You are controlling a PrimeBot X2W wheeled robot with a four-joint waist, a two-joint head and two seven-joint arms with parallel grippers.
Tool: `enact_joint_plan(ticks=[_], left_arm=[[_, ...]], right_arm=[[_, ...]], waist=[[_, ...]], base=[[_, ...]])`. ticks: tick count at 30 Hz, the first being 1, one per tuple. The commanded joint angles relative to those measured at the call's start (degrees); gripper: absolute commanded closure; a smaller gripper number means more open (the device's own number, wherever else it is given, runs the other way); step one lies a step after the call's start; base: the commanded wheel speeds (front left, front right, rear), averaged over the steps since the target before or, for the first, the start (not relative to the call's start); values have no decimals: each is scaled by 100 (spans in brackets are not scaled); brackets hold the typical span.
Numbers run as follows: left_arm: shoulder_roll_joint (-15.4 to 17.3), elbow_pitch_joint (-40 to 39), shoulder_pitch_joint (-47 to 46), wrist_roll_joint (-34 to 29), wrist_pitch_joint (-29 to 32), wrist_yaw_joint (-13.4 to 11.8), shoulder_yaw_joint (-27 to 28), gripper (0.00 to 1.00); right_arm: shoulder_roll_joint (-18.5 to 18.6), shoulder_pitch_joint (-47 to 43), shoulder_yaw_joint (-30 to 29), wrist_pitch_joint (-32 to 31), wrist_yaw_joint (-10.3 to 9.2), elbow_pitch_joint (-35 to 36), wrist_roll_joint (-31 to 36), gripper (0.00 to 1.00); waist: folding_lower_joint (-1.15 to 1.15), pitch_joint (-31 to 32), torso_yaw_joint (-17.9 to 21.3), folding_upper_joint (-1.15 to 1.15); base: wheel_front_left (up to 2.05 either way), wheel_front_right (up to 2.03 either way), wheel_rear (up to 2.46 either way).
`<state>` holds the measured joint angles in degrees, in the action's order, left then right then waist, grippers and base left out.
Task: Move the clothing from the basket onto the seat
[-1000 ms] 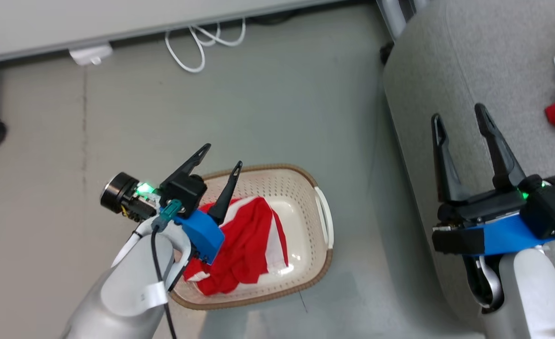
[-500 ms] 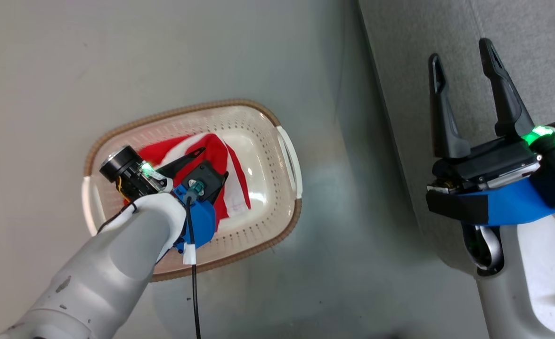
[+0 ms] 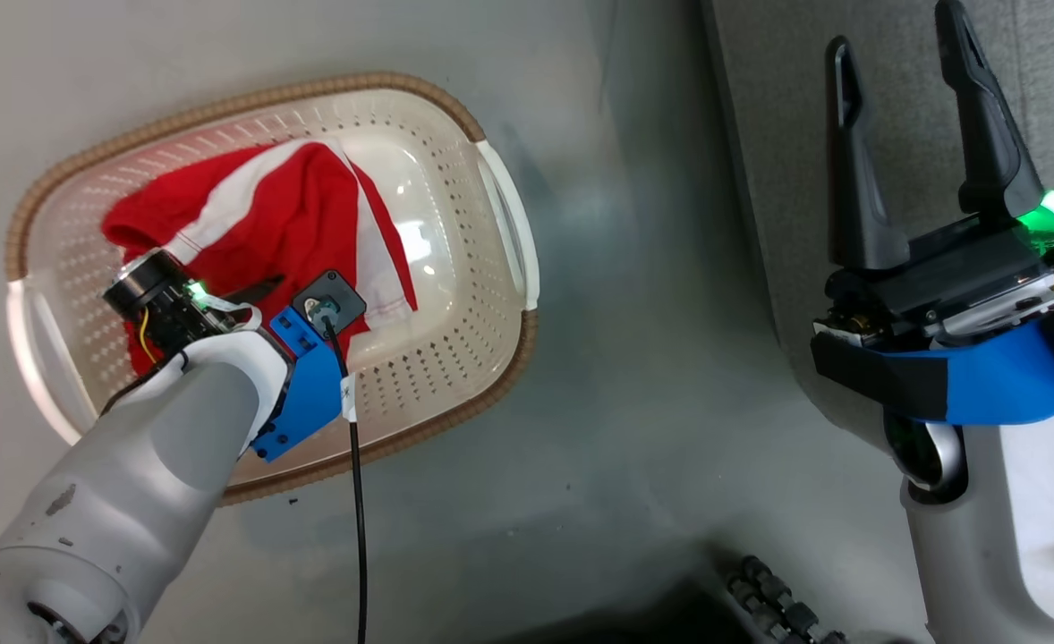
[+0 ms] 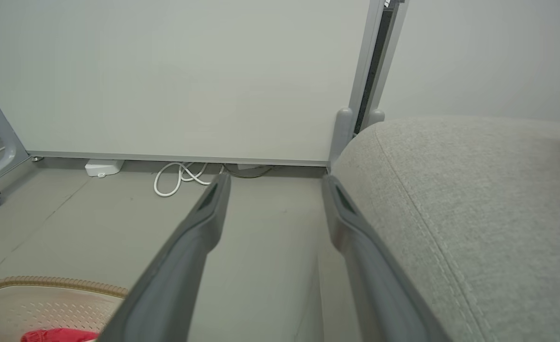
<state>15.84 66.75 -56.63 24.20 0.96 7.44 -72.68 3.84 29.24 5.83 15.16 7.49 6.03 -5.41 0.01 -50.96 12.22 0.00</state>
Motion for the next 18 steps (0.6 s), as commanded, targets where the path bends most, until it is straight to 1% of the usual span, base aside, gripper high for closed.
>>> enact_joint_plan(ticks=[1, 8, 11, 18], left_arm=[[85, -14, -140, 8, 77, 4, -35, 0], [251, 165, -372, -147, 278, 4, -72, 0], [244, 281, -461, -122, 282, 4, -76, 0], [187, 496, -676, -275, 304, 4, -80, 0]], right_arm=[[-28, 125, -21, 0, 1, 72, 40, 0], [-61, 88, -85, 0, 1, 303, 70, 0], [-73, 36, -128, -1, 1, 397, 97, 0], [-91, -23, -108, 0, 1, 523, 147, 0]], waist=[[-1, -309, 106, 0], [-1, -694, 209, 0], [-1, -815, 223, 0], [-1, -963, 249, 0]], base=[[0, 0, 0], [0, 0, 0], [0, 0, 0], [0, 0, 0]])
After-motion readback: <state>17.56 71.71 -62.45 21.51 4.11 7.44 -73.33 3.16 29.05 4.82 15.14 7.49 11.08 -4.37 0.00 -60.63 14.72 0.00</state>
